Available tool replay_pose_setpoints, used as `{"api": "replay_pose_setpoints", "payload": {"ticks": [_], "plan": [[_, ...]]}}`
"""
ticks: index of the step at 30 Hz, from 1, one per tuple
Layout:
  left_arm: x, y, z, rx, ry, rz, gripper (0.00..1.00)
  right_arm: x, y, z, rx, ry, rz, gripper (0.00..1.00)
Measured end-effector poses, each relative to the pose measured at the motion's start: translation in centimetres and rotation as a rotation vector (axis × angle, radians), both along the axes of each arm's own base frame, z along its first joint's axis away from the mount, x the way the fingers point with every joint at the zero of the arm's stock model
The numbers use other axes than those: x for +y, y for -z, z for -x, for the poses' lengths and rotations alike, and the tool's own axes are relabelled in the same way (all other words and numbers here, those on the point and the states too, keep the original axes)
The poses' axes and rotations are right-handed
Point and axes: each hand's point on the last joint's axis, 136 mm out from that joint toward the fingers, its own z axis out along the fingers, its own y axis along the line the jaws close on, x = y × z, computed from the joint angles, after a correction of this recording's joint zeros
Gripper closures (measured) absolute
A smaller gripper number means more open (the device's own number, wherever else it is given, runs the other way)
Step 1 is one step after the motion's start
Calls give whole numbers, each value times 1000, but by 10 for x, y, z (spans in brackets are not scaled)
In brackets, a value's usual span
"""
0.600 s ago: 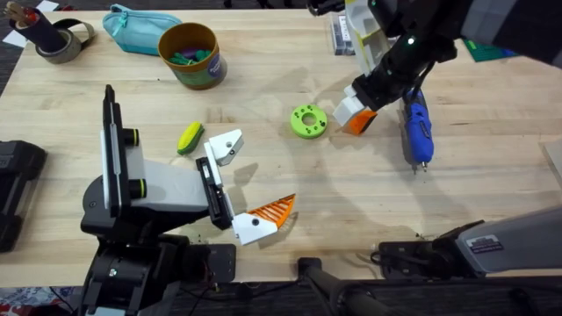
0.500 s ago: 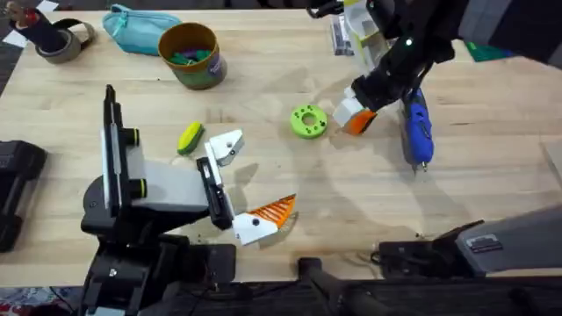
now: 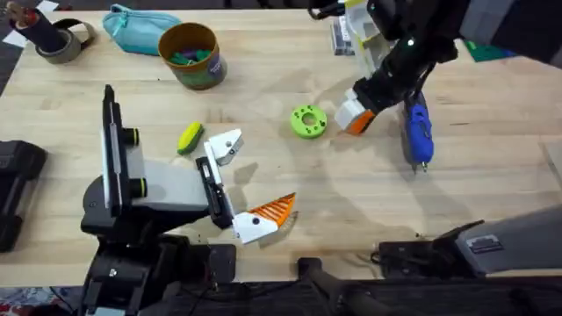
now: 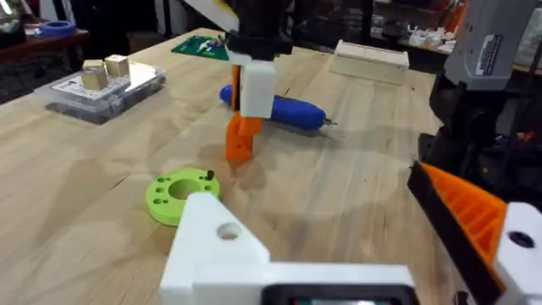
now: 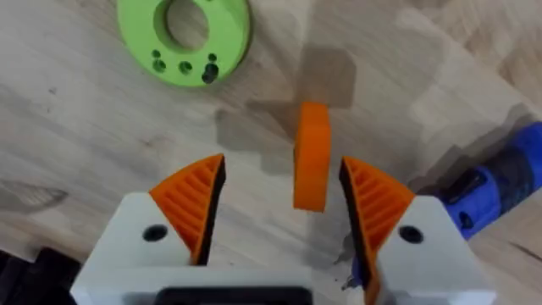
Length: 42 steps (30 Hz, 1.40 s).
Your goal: Pick up the gripper from the table and insert it into the empty holder that is missing its gripper. Then pick up a screw, insert it into the mounting hole, and use the screwdriver to tighten it. Finally, clean up the table by picking up the vegetable and placing it into the bucket.
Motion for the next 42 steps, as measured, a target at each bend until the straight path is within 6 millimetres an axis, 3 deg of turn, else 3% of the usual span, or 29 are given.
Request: {"api": "replay_pose_setpoints", "payload": {"ticks": [10, 19, 33, 42], "plan": [[0, 0, 0, 0, 0, 0, 11, -2, -18, 5, -31, 95, -21, 183], [0, 0, 0, 0, 0, 0, 11, -12, -19, 0, -33, 143, -23, 183], [0, 0, 0, 0, 0, 0, 11, -23, 4, 9, 6, 171, -10, 183], [0, 0, 0, 0, 0, 0, 11, -22, 5, 6, -8, 171, -17, 183]]}}
